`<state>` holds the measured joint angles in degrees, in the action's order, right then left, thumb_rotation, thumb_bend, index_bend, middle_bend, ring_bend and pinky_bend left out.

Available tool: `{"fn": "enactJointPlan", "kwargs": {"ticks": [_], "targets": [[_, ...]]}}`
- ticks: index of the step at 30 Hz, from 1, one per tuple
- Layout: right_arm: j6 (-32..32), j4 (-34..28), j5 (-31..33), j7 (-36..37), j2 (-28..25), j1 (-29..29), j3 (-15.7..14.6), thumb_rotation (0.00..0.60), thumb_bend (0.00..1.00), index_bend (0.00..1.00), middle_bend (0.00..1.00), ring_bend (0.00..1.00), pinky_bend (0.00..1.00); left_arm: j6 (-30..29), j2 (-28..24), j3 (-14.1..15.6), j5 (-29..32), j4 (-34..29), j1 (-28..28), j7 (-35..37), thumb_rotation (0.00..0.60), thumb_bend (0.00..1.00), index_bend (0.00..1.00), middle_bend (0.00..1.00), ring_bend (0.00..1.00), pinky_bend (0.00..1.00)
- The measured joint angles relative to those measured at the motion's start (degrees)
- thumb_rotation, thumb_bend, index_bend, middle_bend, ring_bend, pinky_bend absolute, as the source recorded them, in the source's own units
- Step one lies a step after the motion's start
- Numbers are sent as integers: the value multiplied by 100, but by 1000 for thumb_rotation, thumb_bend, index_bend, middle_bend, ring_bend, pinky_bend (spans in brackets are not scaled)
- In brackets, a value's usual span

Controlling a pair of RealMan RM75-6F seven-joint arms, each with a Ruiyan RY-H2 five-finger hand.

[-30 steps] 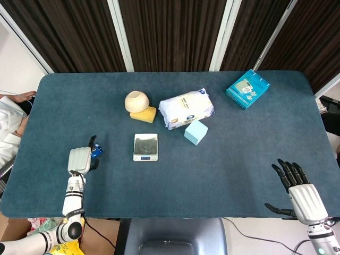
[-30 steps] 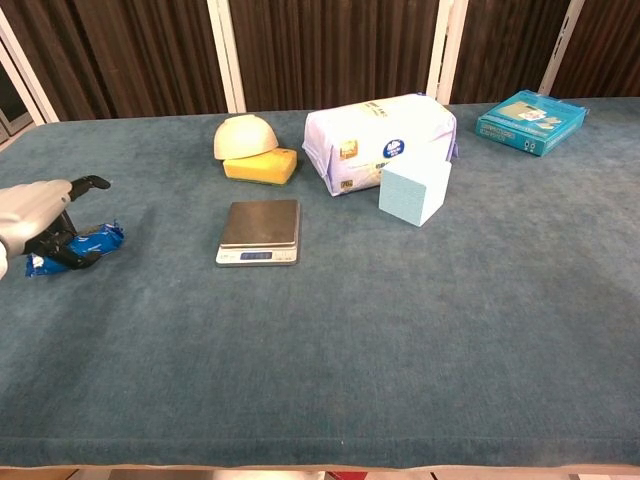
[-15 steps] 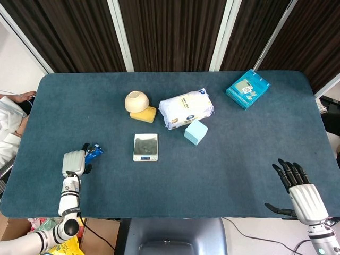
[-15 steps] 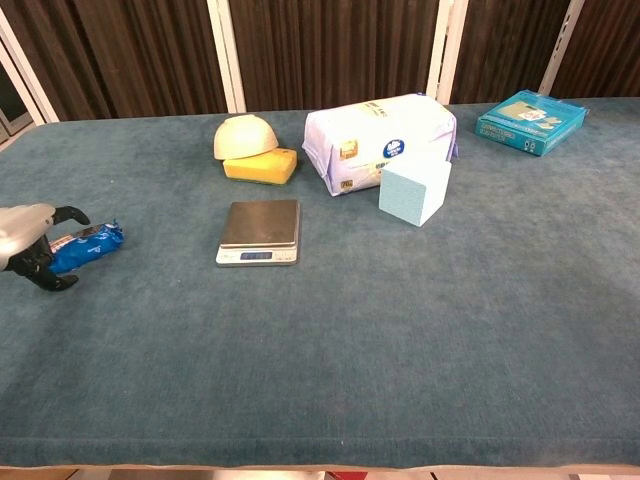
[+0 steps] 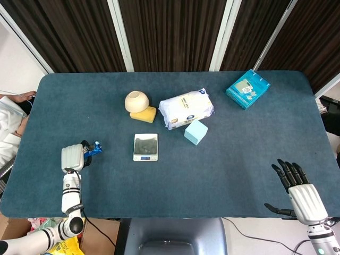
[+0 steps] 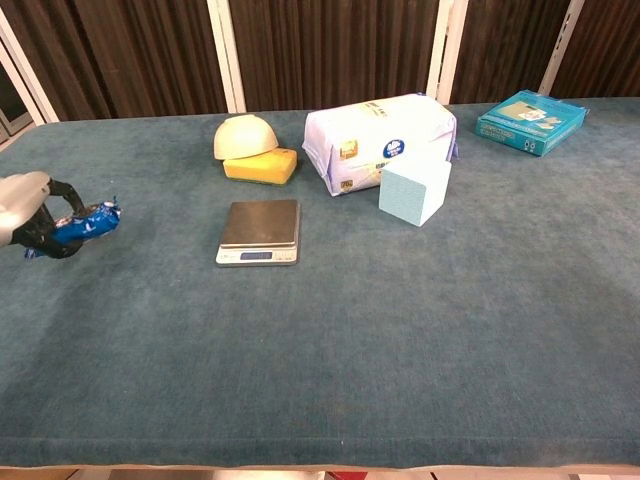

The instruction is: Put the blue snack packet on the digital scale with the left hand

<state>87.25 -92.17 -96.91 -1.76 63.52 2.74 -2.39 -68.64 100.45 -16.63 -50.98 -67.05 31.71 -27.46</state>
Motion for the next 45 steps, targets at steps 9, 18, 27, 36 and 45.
{"fn": "enactJointPlan", "kwargs": {"ticks": [9,18,27,36,45], "targets": [[-36,2,-9,69,-22,21,-10,458,160,0,0,0,0,-286,277,-211,-529,-27,312,270,600,815,830,1000,1000,1000],[-214,29,18,271,-69,123,-15,457,160,0,0,0,0,-29,1633,-552,-668,1052,1427,-59,600,803,801,1000,1000,1000],[-205,67,-48,563,-163,156,-63,457,161,0,0,0,0,320,2591,-828,-612,2525,2150,-272,600,762,691,1000,1000,1000],[-124,94,-34,634,-202,125,-59,457,161,0,0,0,0,461,2651,-884,-573,2610,2179,-377,600,509,249,1000,1000,1000],[-95,85,-65,606,-186,114,-72,458,160,0,0,0,0,369,2567,-742,-733,2351,2086,-490,600,463,128,1000,1000,1000]]}}
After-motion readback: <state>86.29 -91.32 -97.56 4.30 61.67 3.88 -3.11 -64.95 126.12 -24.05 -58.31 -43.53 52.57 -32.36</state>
